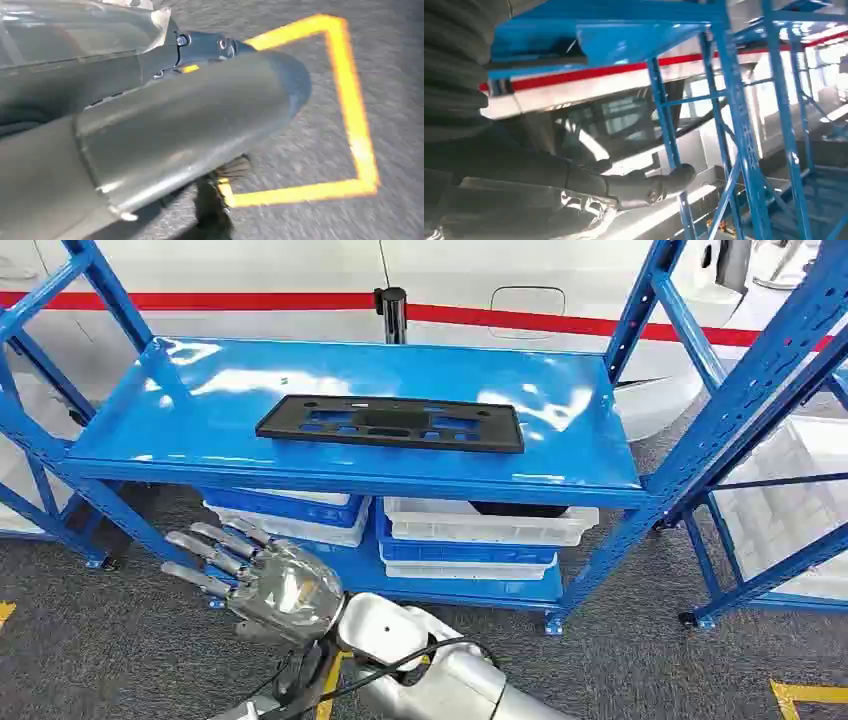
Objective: Take the parts from the cabinet and place them on the table.
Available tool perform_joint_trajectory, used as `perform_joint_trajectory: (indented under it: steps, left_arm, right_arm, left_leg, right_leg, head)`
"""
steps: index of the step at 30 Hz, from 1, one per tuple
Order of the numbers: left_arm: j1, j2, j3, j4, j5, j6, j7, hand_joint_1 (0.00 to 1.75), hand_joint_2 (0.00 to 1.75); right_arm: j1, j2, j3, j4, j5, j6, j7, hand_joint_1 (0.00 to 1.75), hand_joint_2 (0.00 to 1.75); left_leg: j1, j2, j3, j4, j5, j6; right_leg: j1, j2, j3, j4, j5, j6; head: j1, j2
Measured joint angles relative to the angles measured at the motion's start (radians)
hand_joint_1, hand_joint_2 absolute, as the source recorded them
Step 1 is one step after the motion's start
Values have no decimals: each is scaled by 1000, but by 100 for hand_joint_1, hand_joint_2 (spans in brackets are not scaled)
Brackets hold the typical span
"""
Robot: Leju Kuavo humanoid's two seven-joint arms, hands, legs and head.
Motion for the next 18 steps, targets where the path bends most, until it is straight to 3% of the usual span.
perform_joint_trajectory:
  steps: [3, 13, 18]
  left_arm:
    - [-21, -19, 2, -8, -6, 3, -3, 0, 0]
    - [-27, -30, 2, -14, -11, 1, -9, 0, 0]
    - [-30, -32, 4, -14, -22, -5, -1, 0, 0]
  right_arm:
    - [-26, 19, 32, 43, 73, -12, 61, 0, 175]
    - [-56, 35, 65, 104, 105, -23, 87, 0, 175]
    - [-85, 36, 69, 136, 218, -21, 248, 0, 175]
  left_leg:
    - [0, 2, 1, 0, 0, 0]
    - [0, 3, 0, 1, 0, 0]
    - [0, 3, 0, 1, 0, 0]
  right_leg:
    - [0, 0, -1, 0, 1, -1]
    - [0, 0, -4, -1, 1, -2]
    - [0, 0, -5, -1, 1, -2]
  head:
    - [1, 0]
    - [0, 0]
    - [0, 0]
